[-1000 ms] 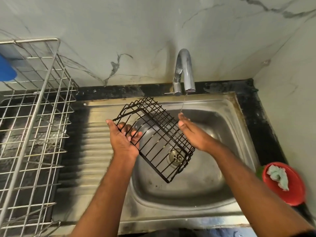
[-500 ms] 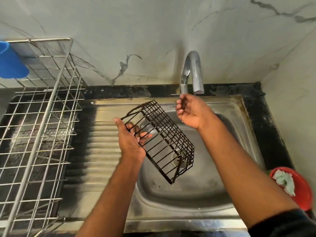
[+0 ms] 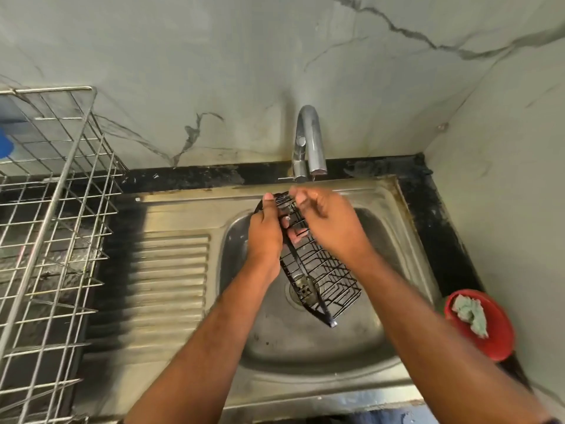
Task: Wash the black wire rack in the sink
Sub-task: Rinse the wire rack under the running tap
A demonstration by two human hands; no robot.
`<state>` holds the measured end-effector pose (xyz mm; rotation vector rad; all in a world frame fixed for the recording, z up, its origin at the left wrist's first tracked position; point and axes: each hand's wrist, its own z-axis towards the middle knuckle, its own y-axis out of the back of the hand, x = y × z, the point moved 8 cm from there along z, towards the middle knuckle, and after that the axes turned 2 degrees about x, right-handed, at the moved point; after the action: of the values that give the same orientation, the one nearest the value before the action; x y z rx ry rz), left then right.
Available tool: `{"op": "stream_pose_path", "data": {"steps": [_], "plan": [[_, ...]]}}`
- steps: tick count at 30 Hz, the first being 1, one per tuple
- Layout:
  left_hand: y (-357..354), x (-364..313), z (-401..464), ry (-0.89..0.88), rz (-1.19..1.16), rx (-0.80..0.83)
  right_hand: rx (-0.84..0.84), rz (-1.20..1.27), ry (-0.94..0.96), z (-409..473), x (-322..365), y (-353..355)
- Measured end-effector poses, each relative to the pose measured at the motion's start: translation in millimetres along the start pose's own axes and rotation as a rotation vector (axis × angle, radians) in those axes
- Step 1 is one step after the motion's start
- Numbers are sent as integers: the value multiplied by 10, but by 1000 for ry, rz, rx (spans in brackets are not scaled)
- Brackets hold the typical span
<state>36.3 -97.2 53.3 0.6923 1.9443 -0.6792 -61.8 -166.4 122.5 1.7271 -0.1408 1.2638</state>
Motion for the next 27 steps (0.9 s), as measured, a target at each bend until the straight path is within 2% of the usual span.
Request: {"op": "stream_pose_path", "data": {"steps": [2, 4, 6, 8, 12, 14, 17, 20, 22, 25, 27], "plan": [[-4, -8, -48, -21, 4, 9, 67, -201, 97, -101, 55, -241], [11, -3, -129, -20, -6, 12, 139, -274, 162, -168, 8, -429], [54, 37, -209, 19, 0, -7, 84, -281, 144, -139, -171, -386], [61, 49, -305, 20, 16, -5, -6, -263, 47, -60, -476, -280], [110, 102, -447, -12, 1, -24, 2, -67, -297, -11, -954, -258], [119, 132, -483, -13, -23, -48, -3, -117, -215, 11, -724, -329], [124, 116, -520, -29, -77, -74, 46, -231, 69, 46, -129, -543], [149, 61, -542, -43, -108, -79, 82, -212, 148, 122, -110, -567], [194, 46, -549, -63, -104, -97, 83, -215, 67, 171, -406, -492], [280, -3, -564, -84, -105, -146, 111, -94, -218, 210, -829, -408], [331, -54, -575, -118, -92, -160, 69, -19, -235, 269, -778, -386]]}}
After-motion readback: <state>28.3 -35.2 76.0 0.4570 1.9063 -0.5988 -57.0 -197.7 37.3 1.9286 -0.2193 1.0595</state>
